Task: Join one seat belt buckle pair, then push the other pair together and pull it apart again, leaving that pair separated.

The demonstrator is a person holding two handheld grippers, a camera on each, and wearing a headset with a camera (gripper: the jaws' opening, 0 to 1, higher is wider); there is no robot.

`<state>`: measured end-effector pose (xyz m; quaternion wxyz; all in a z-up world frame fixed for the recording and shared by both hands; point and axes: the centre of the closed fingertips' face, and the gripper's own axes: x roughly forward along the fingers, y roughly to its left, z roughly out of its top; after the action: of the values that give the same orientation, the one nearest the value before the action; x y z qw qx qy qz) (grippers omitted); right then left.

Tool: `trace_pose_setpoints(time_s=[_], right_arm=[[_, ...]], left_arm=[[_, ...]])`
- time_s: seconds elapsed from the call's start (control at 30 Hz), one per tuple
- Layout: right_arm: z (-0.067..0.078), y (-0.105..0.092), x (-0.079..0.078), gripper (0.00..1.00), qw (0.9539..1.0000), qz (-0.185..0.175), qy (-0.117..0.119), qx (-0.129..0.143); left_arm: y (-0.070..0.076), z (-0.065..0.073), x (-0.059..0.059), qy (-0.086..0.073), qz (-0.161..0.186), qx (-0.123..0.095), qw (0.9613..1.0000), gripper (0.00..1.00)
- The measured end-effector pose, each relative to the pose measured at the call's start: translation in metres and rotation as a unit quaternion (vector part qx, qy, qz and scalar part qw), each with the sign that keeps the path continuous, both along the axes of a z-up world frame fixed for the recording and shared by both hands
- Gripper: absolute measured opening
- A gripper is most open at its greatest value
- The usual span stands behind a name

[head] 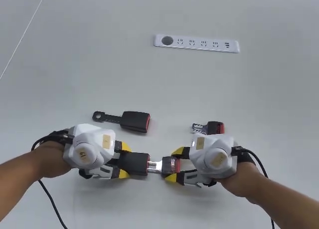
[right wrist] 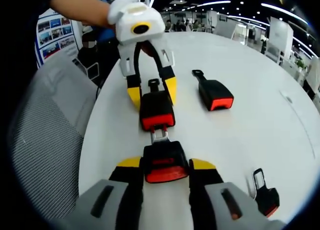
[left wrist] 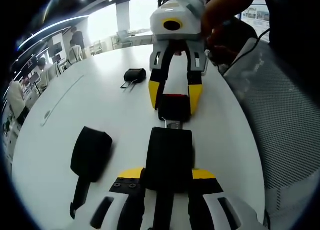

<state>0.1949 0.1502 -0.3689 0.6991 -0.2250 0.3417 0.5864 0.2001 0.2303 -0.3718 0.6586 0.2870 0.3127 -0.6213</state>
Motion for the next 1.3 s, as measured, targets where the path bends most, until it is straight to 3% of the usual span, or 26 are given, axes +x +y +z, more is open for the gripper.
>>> trace_pose_setpoints(time_s=[0.17,0.7,0.8,1.1,1.3], right_arm=[[0.0,0.005,0.001,0.34,1.0,0.008,-0.005,-0.001],[-0.001,0.01,0.002,0.33,0.9999,-0.012,0.008,-0.007],[-0.001,0.019,0.002,0.32,0.9998,-0.014,0.013,-0.008],[-0.003,0.026,0.003,0.33,0.9998,-0.009,0.013,-0.014],[-0.003,0.024,0.001,0.33,0.9997,-0.01,0.018,-0.012]], left_arm=[[-0.002,0.0,-0.001,-0.001,-0.007,0.001,1.0,0.33],[-0.002,0.0,-0.001,0.001,-0.003,0.005,1.0,0.32],[-0.002,0.001,-0.002,0.003,-0.002,0.004,1.0,0.32],[0.0,-0.001,-0.004,0.008,-0.026,0.017,0.9995,0.32],[-0.001,-0.003,0.0,0.005,-0.023,0.013,0.9996,0.33]])
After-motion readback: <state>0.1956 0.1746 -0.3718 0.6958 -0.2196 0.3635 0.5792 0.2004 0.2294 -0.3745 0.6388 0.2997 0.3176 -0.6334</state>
